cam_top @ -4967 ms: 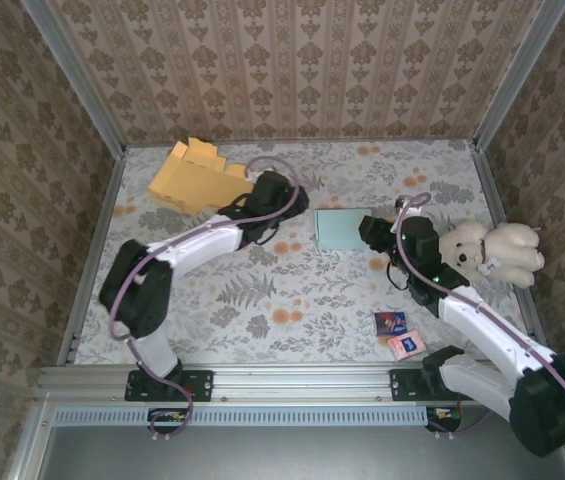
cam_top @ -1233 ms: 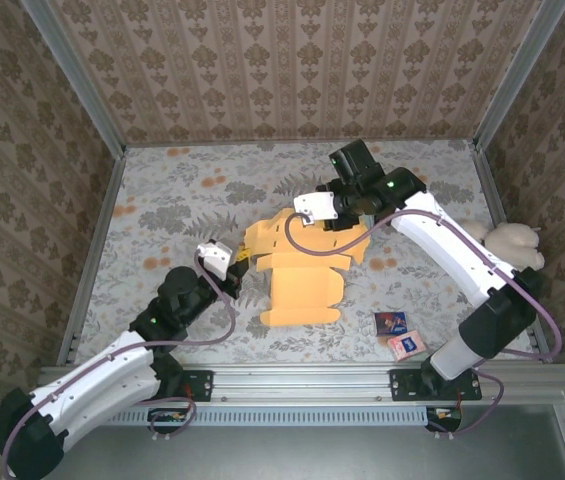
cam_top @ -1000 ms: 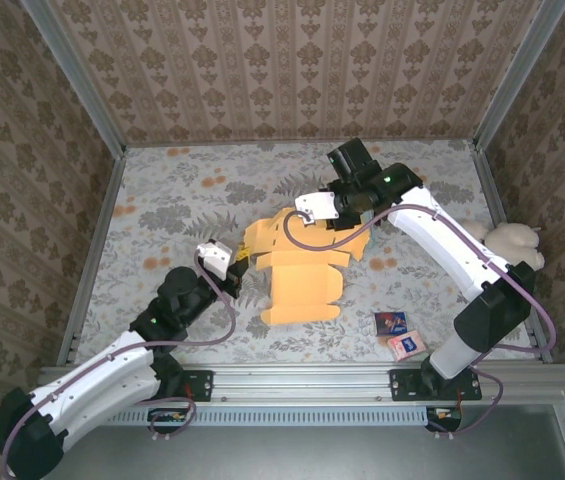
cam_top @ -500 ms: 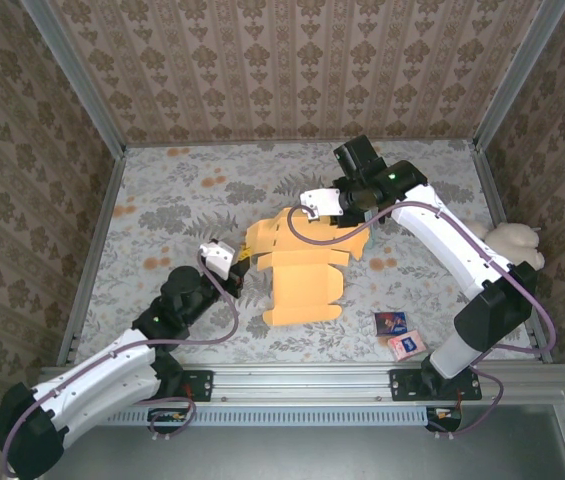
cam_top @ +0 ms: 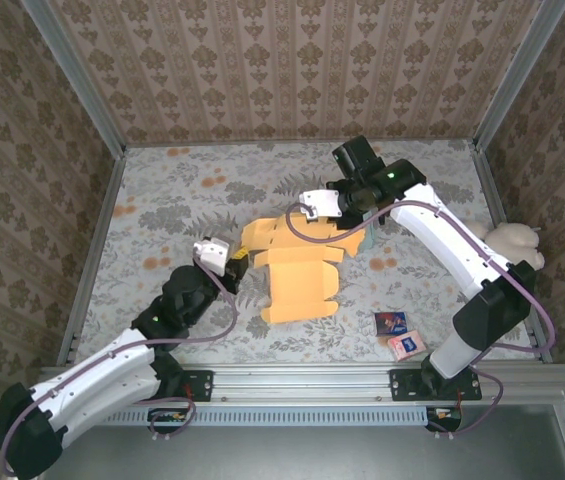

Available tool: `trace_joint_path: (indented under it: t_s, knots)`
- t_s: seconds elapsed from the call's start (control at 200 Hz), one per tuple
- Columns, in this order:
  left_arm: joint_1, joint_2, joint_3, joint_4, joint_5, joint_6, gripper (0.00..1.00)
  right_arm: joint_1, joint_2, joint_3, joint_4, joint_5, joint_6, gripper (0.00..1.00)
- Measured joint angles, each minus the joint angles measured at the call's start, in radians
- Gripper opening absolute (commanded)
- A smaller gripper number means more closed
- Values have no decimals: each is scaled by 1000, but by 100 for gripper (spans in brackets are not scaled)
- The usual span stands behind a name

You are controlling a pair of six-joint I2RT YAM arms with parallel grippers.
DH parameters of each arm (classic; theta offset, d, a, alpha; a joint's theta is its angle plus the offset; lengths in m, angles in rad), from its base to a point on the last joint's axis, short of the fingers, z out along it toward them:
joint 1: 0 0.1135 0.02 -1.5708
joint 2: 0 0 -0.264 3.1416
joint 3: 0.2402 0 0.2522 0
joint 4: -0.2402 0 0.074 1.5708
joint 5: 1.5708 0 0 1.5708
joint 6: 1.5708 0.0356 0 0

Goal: Fold the paper box

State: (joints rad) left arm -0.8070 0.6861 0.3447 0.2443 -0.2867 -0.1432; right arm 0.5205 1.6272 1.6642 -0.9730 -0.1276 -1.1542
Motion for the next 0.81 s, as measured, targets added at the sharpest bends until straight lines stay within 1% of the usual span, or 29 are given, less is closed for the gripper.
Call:
trace_joint_path:
  t_s: [0.06,0.09,0.185,0.315,0.43,0.6,0.67,0.805]
  knots:
    - [0,-32,12,-59,-74,-67,44,18,27,29,-2,10,32,0]
    - [1,-56,18,-95,-108,-106,47,29,43,42,-1,15,48,0]
    - [1,-145,23,-184,-167,-228,48,68,109,89,-3,35,95,0]
    - [1,-254,23,-267,-170,-371,47,117,227,161,-13,64,164,0]
    - [1,-302,23,-292,-142,-468,45,143,323,221,-19,79,216,0]
    - [1,-265,23,-299,-70,-550,44,151,403,238,-16,105,259,0]
    - [1,-218,21,-280,-51,-577,44,151,420,238,-6,113,269,0]
    - [3,-79,20,-218,-37,-626,44,147,426,234,24,104,276,0]
